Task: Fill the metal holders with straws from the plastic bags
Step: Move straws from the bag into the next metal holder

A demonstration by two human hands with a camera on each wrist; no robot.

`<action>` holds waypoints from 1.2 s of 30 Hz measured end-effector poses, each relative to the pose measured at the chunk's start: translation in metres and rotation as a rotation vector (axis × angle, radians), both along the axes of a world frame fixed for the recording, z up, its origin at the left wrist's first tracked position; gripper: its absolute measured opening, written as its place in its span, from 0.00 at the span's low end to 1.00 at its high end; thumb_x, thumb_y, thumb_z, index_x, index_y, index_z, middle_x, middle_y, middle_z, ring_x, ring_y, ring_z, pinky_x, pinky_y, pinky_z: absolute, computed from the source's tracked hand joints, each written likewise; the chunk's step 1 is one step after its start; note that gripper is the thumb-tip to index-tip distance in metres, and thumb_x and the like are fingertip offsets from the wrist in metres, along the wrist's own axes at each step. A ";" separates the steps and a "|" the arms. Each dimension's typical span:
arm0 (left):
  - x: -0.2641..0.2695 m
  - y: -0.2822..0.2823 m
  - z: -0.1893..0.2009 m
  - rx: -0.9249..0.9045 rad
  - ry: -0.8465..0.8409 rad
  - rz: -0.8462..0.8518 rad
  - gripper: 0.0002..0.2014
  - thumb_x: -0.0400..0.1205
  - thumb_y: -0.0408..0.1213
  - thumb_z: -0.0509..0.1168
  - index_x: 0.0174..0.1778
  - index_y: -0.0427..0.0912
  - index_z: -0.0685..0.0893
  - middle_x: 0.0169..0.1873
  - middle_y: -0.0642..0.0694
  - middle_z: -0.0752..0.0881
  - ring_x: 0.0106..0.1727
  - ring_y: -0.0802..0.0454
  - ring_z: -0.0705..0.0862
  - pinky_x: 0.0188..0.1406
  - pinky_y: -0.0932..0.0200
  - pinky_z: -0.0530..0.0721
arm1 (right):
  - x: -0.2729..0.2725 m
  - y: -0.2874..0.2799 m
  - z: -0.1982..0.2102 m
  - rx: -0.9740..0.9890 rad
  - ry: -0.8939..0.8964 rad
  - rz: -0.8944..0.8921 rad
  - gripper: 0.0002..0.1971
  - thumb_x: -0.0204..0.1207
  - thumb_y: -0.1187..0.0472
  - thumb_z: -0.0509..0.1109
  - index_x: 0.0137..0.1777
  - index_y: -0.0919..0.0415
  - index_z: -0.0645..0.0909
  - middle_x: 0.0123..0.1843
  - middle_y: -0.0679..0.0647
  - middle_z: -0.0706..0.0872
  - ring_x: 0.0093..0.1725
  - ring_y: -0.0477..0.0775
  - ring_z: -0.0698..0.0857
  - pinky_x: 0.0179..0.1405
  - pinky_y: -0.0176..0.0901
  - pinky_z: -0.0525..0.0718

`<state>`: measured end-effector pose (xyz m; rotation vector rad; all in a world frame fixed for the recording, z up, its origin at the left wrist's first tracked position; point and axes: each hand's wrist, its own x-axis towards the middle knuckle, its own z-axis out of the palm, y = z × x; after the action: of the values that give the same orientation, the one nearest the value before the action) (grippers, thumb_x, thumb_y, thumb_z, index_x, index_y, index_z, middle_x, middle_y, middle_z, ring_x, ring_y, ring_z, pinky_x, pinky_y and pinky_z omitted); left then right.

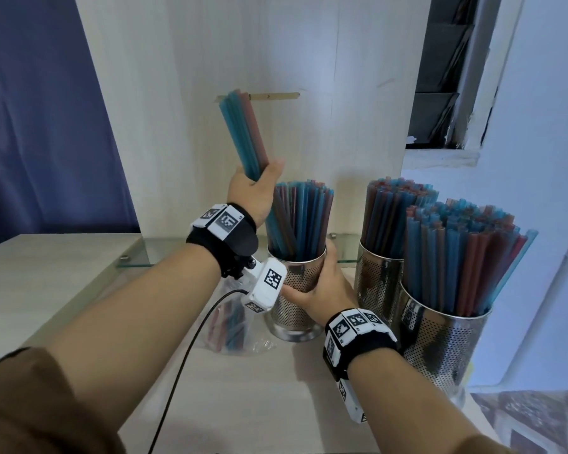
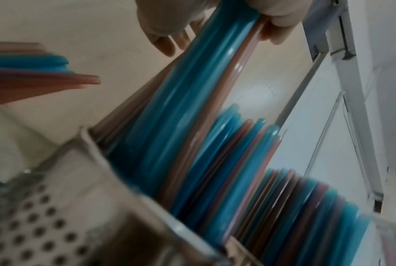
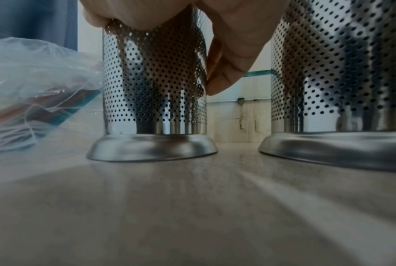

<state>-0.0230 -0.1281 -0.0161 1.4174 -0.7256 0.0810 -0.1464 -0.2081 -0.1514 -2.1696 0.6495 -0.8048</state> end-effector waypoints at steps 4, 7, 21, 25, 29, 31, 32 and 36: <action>0.006 -0.005 -0.012 0.091 -0.051 -0.014 0.25 0.79 0.54 0.70 0.66 0.41 0.78 0.50 0.46 0.85 0.44 0.58 0.84 0.30 0.78 0.78 | 0.000 0.000 -0.001 -0.015 0.002 -0.011 0.60 0.58 0.38 0.85 0.82 0.40 0.46 0.76 0.49 0.77 0.70 0.52 0.80 0.66 0.45 0.79; 0.007 -0.007 -0.026 0.173 -0.099 -0.010 0.35 0.69 0.65 0.71 0.64 0.45 0.77 0.57 0.41 0.84 0.53 0.50 0.86 0.49 0.58 0.88 | 0.001 0.001 -0.002 -0.028 0.000 -0.016 0.60 0.58 0.36 0.84 0.82 0.41 0.46 0.76 0.48 0.76 0.70 0.51 0.80 0.65 0.44 0.78; -0.004 -0.003 -0.062 0.216 -0.318 -0.034 0.53 0.74 0.59 0.70 0.82 0.58 0.37 0.84 0.45 0.55 0.83 0.51 0.59 0.81 0.40 0.66 | 0.000 0.000 -0.001 -0.053 0.053 -0.024 0.64 0.59 0.36 0.83 0.85 0.45 0.41 0.80 0.53 0.73 0.74 0.54 0.77 0.68 0.45 0.77; -0.004 0.001 -0.061 0.274 -0.256 -0.109 0.61 0.70 0.59 0.75 0.85 0.46 0.37 0.81 0.51 0.58 0.76 0.61 0.60 0.79 0.53 0.62 | 0.000 0.001 0.000 -0.051 0.051 -0.029 0.63 0.60 0.36 0.83 0.84 0.45 0.41 0.79 0.53 0.74 0.73 0.54 0.78 0.69 0.48 0.79; -0.001 -0.003 -0.058 0.388 -0.261 -0.077 0.61 0.59 0.53 0.85 0.82 0.48 0.53 0.68 0.57 0.74 0.68 0.57 0.74 0.72 0.56 0.73 | -0.001 0.001 0.000 -0.051 0.055 -0.033 0.62 0.61 0.37 0.83 0.85 0.47 0.44 0.78 0.52 0.74 0.71 0.54 0.80 0.65 0.45 0.79; 0.001 -0.002 -0.053 0.339 -0.272 -0.024 0.52 0.60 0.54 0.84 0.77 0.47 0.64 0.62 0.56 0.80 0.63 0.56 0.80 0.65 0.56 0.82 | -0.001 0.001 0.000 -0.045 0.027 -0.031 0.62 0.59 0.37 0.84 0.84 0.44 0.45 0.75 0.50 0.77 0.68 0.53 0.81 0.62 0.44 0.80; 0.001 -0.001 -0.049 0.308 -0.282 0.000 0.48 0.63 0.54 0.83 0.75 0.46 0.66 0.59 0.57 0.81 0.59 0.58 0.81 0.60 0.64 0.83 | -0.001 0.001 0.000 -0.045 0.021 -0.028 0.62 0.59 0.37 0.84 0.84 0.43 0.45 0.75 0.49 0.77 0.68 0.53 0.82 0.62 0.44 0.80; 0.003 0.004 -0.035 0.321 -0.323 -0.023 0.50 0.66 0.57 0.80 0.79 0.47 0.61 0.63 0.56 0.79 0.61 0.58 0.79 0.59 0.63 0.78 | 0.000 0.001 0.000 -0.040 0.022 -0.020 0.62 0.58 0.37 0.84 0.83 0.43 0.44 0.75 0.49 0.77 0.69 0.52 0.80 0.64 0.45 0.79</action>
<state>-0.0198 -0.1244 -0.0509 1.7234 -1.0567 0.1848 -0.1463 -0.2075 -0.1511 -2.2141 0.6727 -0.8121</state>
